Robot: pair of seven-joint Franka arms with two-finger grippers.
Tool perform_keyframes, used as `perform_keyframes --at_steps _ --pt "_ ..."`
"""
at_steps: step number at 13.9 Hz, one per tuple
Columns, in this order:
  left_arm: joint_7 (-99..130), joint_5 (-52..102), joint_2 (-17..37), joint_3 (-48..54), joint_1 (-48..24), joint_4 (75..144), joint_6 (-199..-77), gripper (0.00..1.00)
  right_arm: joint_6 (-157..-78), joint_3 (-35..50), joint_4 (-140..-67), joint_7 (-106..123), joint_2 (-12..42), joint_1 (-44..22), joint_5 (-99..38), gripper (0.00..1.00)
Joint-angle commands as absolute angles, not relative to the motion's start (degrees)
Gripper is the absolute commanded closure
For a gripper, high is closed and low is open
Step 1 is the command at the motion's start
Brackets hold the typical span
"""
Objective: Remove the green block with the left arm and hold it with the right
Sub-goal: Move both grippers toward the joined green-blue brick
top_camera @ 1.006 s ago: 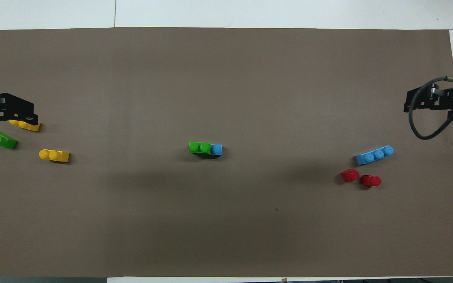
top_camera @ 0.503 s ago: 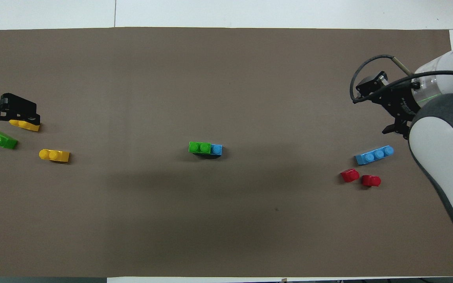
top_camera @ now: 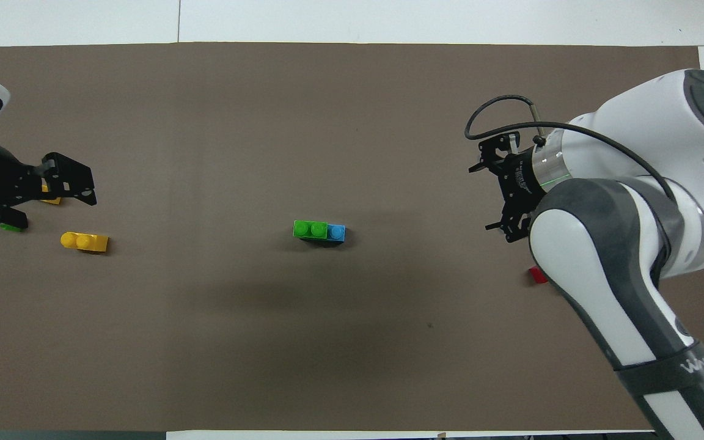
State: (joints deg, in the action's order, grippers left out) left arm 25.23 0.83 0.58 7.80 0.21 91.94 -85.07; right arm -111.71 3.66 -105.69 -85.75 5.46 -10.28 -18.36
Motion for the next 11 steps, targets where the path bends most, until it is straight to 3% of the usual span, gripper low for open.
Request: perform_keyframes --at_steps 1,6,11 --pt "39.0 1.9 -5.3 7.5 -4.1 101.8 -90.6 0.0 -117.7 3.7 -110.5 -92.1 4.3 -12.6 -22.9 0.0" --pt "78.1 4.1 -11.0 7.5 -13.3 114.8 -105.3 0.0 -131.5 3.7 -115.5 -99.6 6.4 -19.6 -29.7 0.0" --pt "107.6 4.0 -8.0 7.4 -22.0 118.2 -117.0 0.0 -135.9 3.7 -116.4 -101.2 8.5 -24.2 -30.1 0.04"
